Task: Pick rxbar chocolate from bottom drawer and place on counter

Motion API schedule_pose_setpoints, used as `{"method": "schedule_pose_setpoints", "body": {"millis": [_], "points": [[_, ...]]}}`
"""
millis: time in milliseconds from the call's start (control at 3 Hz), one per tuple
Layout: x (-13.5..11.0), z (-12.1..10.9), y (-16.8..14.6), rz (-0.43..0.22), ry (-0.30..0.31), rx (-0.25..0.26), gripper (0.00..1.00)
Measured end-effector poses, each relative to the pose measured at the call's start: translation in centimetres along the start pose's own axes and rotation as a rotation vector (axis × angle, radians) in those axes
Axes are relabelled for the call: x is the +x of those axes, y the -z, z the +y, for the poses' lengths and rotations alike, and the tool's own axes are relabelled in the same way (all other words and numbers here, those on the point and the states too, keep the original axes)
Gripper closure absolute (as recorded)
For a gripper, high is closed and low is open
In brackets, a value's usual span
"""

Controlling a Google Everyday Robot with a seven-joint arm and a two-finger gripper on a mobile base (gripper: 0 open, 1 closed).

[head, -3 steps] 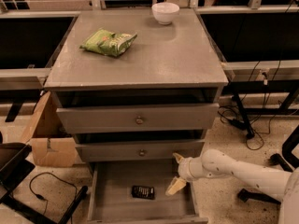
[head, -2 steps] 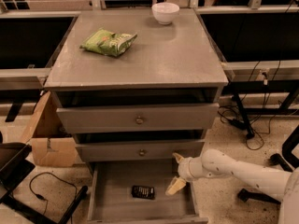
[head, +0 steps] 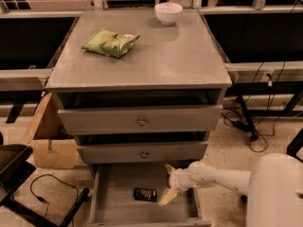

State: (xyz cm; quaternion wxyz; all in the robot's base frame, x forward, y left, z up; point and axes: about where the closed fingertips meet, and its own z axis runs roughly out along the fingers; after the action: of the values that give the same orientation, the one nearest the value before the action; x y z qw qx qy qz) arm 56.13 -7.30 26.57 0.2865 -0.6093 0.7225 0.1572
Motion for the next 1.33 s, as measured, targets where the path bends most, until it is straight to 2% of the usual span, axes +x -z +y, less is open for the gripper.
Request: {"method": "schedule_pose_setpoints", "body": {"millis": [333, 667, 1000, 1333], "points": [[1.0, 0.8, -5.0, -0.023, 0.042, -0.027, 0.00], [0.9, 0.8, -9.9, -0.061, 0.114, -0.066, 0.00], [0.9, 0.7, -14.0, -0.065, 0.162, -0.115, 0.00], [1.6, 1.1, -16.6, -0.042, 0.183, -0.152, 0.00]]}}
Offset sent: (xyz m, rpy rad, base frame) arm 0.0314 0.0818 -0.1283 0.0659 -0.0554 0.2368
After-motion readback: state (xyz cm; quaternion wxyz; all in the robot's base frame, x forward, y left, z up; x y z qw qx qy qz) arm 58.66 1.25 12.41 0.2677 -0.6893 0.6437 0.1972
